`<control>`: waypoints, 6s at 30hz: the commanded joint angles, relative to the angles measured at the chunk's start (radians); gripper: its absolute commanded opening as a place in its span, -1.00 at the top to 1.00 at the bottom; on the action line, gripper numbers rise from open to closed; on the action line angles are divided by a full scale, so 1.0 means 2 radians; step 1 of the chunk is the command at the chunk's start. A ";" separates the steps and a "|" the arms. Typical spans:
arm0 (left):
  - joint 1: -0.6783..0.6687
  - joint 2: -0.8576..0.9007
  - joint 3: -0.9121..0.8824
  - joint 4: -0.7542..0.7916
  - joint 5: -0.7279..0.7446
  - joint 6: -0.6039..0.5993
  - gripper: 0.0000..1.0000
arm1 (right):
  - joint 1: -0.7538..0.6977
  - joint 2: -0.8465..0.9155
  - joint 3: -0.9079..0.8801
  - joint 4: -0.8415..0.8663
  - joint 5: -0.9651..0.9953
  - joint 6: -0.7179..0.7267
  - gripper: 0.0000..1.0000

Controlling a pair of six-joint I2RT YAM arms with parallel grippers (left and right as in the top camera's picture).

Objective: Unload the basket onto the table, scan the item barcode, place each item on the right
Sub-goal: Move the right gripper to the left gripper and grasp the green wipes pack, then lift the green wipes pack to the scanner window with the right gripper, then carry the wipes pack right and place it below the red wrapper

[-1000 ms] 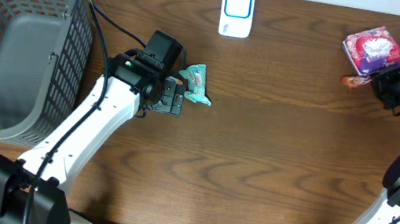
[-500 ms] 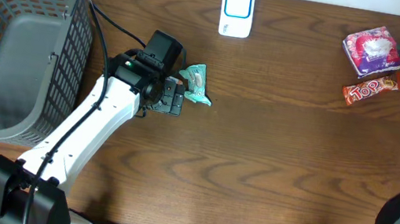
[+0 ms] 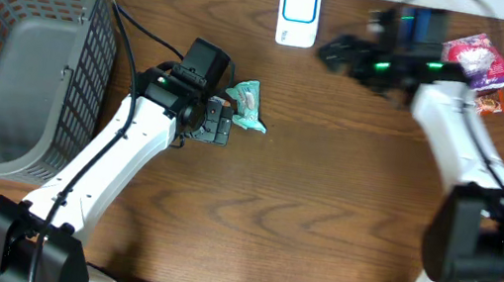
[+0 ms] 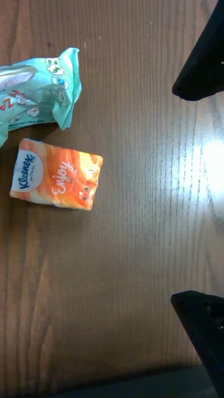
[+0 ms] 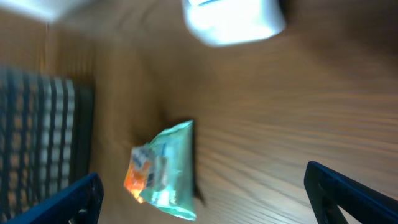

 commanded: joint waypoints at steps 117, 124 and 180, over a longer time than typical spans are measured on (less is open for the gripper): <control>-0.001 0.000 0.003 -0.002 -0.001 -0.005 -0.96 | 0.101 0.021 0.043 0.083 0.295 -0.078 0.98; -0.001 0.000 0.003 -0.001 -0.001 -0.005 -0.96 | 0.122 0.045 0.042 0.249 0.364 -0.069 0.98; -0.001 0.000 0.003 -0.001 -0.001 -0.005 -0.96 | -0.231 -0.060 0.109 -0.216 0.330 0.033 -0.99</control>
